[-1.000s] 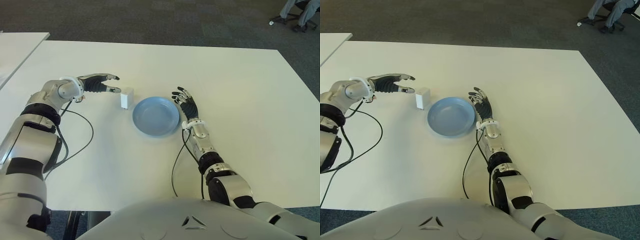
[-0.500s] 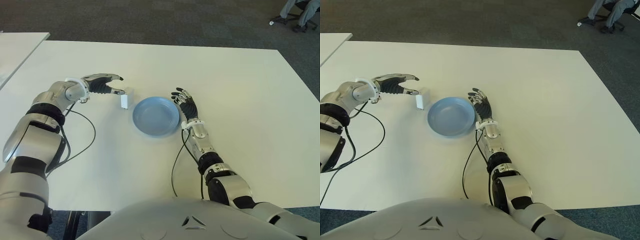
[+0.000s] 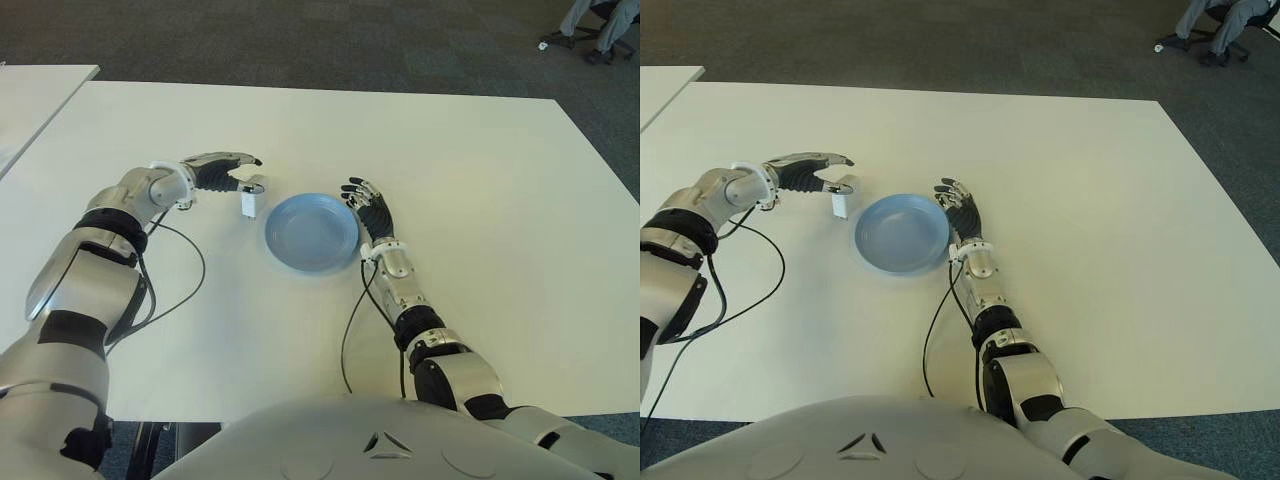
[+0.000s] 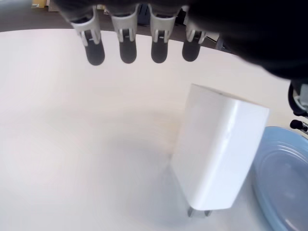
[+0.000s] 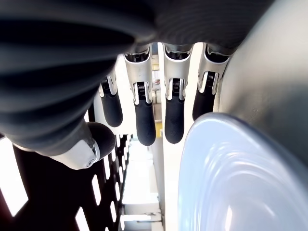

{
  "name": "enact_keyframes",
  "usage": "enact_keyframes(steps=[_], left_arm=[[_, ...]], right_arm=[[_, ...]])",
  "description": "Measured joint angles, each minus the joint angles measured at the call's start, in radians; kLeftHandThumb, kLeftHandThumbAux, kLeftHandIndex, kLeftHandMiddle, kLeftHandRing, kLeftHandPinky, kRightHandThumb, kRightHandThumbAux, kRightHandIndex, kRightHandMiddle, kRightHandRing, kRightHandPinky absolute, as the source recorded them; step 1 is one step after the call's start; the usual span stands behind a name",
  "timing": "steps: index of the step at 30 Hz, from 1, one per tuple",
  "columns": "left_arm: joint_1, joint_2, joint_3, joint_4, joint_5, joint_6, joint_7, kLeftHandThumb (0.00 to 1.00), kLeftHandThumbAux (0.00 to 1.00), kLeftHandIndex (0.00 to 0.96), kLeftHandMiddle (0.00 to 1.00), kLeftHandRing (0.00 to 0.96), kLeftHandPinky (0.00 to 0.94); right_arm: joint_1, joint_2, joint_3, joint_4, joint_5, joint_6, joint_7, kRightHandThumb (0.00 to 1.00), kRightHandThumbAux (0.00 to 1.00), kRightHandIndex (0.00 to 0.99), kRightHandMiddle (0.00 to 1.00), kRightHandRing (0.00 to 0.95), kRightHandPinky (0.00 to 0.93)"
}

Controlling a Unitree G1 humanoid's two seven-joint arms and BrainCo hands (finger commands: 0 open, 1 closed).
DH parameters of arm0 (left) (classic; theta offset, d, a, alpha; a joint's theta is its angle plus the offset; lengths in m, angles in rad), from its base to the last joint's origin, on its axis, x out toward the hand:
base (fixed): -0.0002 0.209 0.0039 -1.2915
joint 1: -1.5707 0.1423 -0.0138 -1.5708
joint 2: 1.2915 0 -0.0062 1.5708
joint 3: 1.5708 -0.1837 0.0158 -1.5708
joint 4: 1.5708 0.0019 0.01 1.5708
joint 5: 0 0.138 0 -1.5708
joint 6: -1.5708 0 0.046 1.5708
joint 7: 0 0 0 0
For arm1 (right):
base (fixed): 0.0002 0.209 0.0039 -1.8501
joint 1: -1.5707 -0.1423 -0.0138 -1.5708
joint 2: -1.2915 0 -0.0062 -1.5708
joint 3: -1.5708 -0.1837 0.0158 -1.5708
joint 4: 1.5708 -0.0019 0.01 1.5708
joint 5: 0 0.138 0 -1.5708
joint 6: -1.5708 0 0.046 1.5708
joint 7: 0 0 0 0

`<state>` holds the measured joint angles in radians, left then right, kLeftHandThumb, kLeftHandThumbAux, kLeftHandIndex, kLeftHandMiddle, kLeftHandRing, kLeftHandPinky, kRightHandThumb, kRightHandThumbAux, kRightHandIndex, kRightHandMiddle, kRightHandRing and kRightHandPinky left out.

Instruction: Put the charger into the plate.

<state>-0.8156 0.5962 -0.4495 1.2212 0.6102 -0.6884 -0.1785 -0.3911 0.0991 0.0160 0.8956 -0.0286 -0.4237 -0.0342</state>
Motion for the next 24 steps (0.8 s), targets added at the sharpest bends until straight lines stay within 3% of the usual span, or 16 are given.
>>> enact_keyframes(steps=[24], left_arm=[[0.004,-0.023,0.003,0.004,-0.006,-0.017,0.003,0.493,0.227,0.0,0.0,0.0,0.0]], right_arm=[[0.006,0.001,0.006,-0.033,-0.006,0.03,-0.006,0.0,0.598,0.227,0.306,0.272,0.24]])
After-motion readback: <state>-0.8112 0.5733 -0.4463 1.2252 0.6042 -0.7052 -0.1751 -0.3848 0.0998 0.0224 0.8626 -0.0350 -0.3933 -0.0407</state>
